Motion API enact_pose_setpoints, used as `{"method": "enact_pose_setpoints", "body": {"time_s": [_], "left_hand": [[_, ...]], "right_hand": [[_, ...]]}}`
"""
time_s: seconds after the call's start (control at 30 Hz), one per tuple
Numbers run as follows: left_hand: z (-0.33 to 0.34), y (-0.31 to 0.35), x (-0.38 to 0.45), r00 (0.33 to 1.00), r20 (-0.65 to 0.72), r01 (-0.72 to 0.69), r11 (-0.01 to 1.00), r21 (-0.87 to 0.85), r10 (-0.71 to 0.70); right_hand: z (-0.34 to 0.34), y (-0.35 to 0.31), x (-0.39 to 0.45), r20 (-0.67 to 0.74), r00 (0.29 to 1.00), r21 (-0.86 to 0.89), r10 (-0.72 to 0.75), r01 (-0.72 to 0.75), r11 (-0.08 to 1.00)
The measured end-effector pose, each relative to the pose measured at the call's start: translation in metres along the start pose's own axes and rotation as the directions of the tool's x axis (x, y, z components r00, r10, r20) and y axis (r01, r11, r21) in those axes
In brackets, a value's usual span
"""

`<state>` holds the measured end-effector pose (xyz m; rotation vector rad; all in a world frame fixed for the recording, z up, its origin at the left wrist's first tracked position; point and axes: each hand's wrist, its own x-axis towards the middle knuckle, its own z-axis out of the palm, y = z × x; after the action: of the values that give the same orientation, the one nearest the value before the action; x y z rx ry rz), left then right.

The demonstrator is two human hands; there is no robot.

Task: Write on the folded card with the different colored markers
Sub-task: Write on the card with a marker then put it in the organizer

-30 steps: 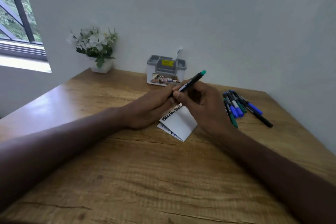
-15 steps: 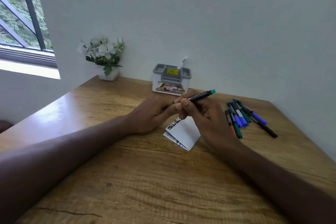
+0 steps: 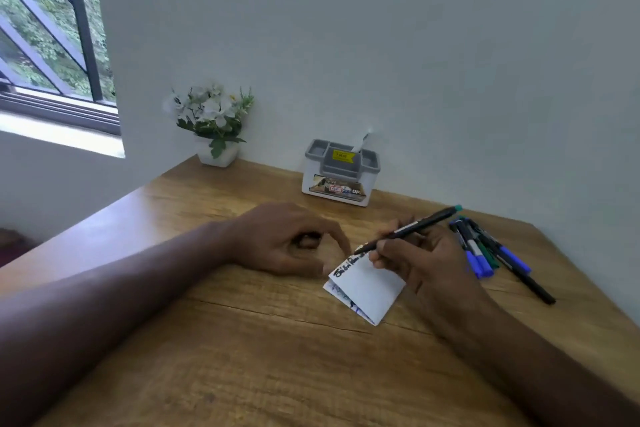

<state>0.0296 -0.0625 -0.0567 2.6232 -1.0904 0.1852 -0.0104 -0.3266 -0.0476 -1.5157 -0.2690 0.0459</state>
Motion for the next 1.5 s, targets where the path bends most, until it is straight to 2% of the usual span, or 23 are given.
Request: {"method": "enact_pose_setpoints", "body": {"time_s": [0.1,0.23,0.37,0.53,0.6,0.77,1.03,1.17,1.5], "left_hand": [[0.001,-0.003,0.0,0.999,-0.039,0.005,0.999,-0.046,-0.007],[0.0,0.001,0.0,0.996,0.004,-0.093,0.996,0.013,0.093],[0.004,-0.001,0.004,0.995,0.002,-0.096,0.995,0.007,0.096],[0.006,-0.001,0.005,0.996,-0.009,-0.083,0.997,-0.002,0.083],[0.005,0.0,0.004,0.996,-0.011,-0.084,0.996,-0.025,0.084],[0.004,0.0,0.002,0.997,-0.008,-0.082,0.996,-0.036,0.082],[0.004,0.0,0.002,0.995,-0.003,-0.096,0.995,-0.035,0.096],[0.004,-0.001,0.003,0.996,0.009,-0.092,0.995,-0.042,0.093],[0.005,-0.001,0.002,0.997,0.021,-0.079,0.996,-0.039,0.08]], "right_hand": [[0.001,0.004,-0.002,0.083,0.996,-0.217,-0.044,0.061,0.974],[0.005,0.006,-0.003,0.109,0.994,-0.209,-0.012,0.034,0.977],[0.004,0.002,-0.004,0.144,0.99,-0.25,0.008,0.028,0.968],[0.009,0.0,-0.006,0.196,0.98,-0.513,-0.012,0.113,0.851],[0.01,-0.001,-0.007,0.189,0.982,-0.568,-0.022,0.127,0.813],[0.014,0.001,-0.011,0.128,0.988,-0.594,-0.083,0.144,0.792],[0.014,0.002,-0.013,0.211,0.974,-0.61,-0.086,0.2,0.767],[0.011,0.004,-0.01,0.186,0.974,-0.6,-0.13,0.217,0.77],[0.013,0.003,-0.013,0.22,0.969,-0.6,-0.111,0.225,0.768]]}}
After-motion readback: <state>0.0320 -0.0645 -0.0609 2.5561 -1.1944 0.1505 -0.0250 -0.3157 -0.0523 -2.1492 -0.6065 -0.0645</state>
